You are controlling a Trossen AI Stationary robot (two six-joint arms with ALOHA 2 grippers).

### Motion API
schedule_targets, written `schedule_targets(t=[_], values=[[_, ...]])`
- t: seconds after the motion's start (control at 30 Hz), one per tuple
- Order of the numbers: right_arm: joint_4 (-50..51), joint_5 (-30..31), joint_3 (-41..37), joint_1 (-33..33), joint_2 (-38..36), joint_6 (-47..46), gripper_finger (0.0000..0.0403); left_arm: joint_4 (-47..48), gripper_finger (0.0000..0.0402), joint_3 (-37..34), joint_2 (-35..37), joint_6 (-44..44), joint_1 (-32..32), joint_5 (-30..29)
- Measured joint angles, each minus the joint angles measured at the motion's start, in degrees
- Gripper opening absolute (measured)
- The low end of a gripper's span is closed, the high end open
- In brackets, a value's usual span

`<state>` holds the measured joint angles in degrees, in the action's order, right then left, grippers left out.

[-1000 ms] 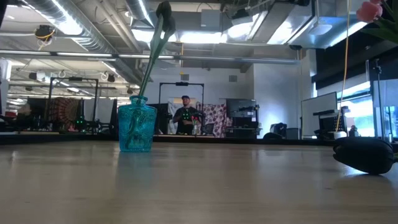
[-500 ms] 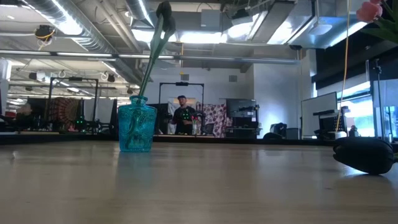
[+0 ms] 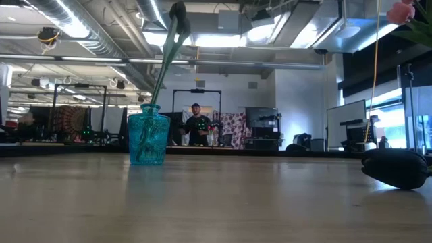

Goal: Sort flowers into vase by color
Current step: Put the pink tulip into the purple vase

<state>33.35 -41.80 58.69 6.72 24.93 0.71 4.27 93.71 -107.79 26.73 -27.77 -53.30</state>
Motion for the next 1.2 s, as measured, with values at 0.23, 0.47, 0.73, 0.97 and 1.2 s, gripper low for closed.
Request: schedule_targets(t=[0.23,0.47,0.73,0.97,1.2], values=[[-4.5,-5.2,-11.36,0.0,-7.99,-0.74,0.0005,-0.28,0.0074,0.0,0.0,-0.89,0.0,-0.1],[-7.31,-8.29,-17.66,0.0,-16.89,-0.83,0.0005,-0.36,0.0074,0.0,0.0,-0.89,-0.02,-0.37],[-6.72,-7.31,-21.25,0.02,-24.65,-1.93,0.0009,-0.43,0.0074,0.0,0.0,-0.88,0.0,-0.48],[-5.65,-6.39,-23.78,0.02,-24.63,-1.94,0.0005,-0.39,0.0074,0.0,0.0,-0.84,0.09,-1.04],[-0.75,-4.24,-23.69,0.04,-24.65,-1.61,0.0009,-0.28,0.0074,0.0,0.0,-1.05,-0.18,-1.04]])
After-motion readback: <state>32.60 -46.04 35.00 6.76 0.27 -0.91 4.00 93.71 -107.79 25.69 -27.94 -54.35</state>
